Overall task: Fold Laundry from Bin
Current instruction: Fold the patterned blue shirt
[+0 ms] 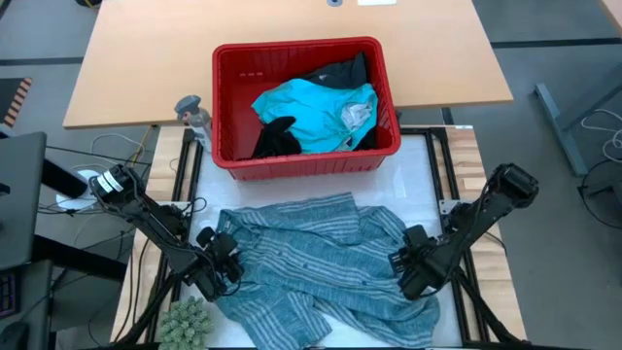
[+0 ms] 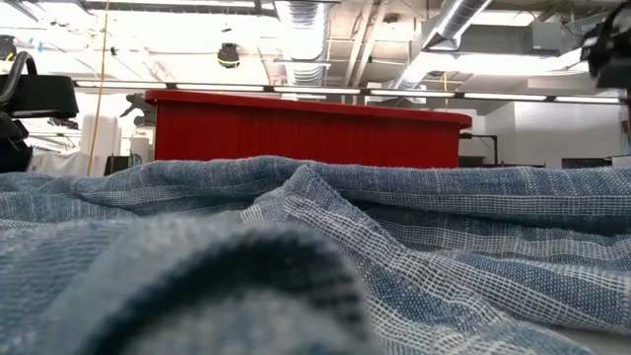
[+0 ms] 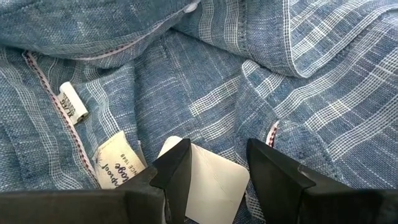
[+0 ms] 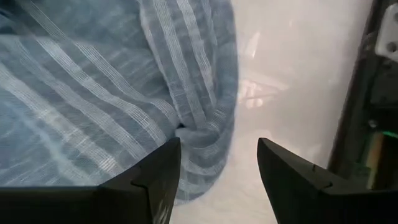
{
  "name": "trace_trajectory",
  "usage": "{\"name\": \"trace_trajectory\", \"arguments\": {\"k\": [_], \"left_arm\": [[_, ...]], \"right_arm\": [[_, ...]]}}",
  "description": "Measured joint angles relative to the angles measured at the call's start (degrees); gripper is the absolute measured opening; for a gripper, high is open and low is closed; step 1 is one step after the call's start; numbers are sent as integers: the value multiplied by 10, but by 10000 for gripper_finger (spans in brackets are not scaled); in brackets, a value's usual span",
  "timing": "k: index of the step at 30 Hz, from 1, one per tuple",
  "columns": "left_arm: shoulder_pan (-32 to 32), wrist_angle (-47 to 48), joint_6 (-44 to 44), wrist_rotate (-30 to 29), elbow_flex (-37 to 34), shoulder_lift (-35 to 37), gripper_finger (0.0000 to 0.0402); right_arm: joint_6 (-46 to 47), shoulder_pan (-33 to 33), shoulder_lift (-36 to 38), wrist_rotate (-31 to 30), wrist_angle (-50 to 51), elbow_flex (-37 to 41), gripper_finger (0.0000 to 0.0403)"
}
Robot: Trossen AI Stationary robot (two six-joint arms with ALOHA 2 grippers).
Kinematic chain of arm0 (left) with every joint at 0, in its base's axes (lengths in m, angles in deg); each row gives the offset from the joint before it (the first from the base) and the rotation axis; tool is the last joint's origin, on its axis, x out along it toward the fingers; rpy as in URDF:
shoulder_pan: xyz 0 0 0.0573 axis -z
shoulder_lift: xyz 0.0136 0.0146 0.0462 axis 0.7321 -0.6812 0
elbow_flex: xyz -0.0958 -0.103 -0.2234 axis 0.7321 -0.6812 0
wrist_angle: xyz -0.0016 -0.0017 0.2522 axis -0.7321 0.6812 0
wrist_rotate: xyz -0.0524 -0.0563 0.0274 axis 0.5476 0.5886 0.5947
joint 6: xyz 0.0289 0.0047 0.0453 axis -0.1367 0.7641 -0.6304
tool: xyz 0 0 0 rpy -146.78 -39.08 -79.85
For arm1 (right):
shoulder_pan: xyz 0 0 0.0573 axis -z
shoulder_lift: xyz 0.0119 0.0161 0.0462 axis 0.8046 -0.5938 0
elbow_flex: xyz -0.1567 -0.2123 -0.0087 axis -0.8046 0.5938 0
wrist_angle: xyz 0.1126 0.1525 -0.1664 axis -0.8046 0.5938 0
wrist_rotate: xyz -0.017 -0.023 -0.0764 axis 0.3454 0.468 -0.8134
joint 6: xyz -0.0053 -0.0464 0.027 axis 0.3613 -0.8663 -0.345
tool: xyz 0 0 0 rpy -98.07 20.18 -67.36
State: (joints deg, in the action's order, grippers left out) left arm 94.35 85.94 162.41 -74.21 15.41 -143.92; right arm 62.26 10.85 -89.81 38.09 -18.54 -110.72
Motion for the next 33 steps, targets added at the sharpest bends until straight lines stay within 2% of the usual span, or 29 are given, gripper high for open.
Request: {"name": "trace_trajectory", "arguments": {"k": [2, 4, 6, 9, 10, 13, 18, 21, 25, 33], "left_arm": [[0, 0, 0, -2, 0, 0, 146], [0, 0, 0, -4, 0, 0, 146], [0, 0, 0, -4, 0, 0, 146], [0, 0, 0, -5, 0, 0, 146], [0, 0, 0, -6, 0, 0, 146], [0, 0, 0, -8, 0, 0, 146], [0, 0, 0, -8, 0, 0, 146], [0, 1, 6, -8, 0, 0, 146], [0, 2, 15, -1, 0, 0, 146], [0, 3, 67, 8, 0, 0, 146]], "right_arm": [[-13, 9, 0, 11, -42, 23, 225], [-31, 19, 0, 12, -80, 43, 195], [-48, 33, 0, 23, -98, 52, 139], [-83, 52, 0, 25, -85, 49, 32], [-100, 59, 1, 25, -73, 43, 23], [-154, 95, 8, 39, 19, 4, 21], [-251, 167, 11, -4, 194, -100, 21], [-355, 217, 27, -48, 178, -130, 21], [-441, 299, 30, -81, 190, -156, 21], [-502, 472, 23, -178, 192, -151, 21]]}}
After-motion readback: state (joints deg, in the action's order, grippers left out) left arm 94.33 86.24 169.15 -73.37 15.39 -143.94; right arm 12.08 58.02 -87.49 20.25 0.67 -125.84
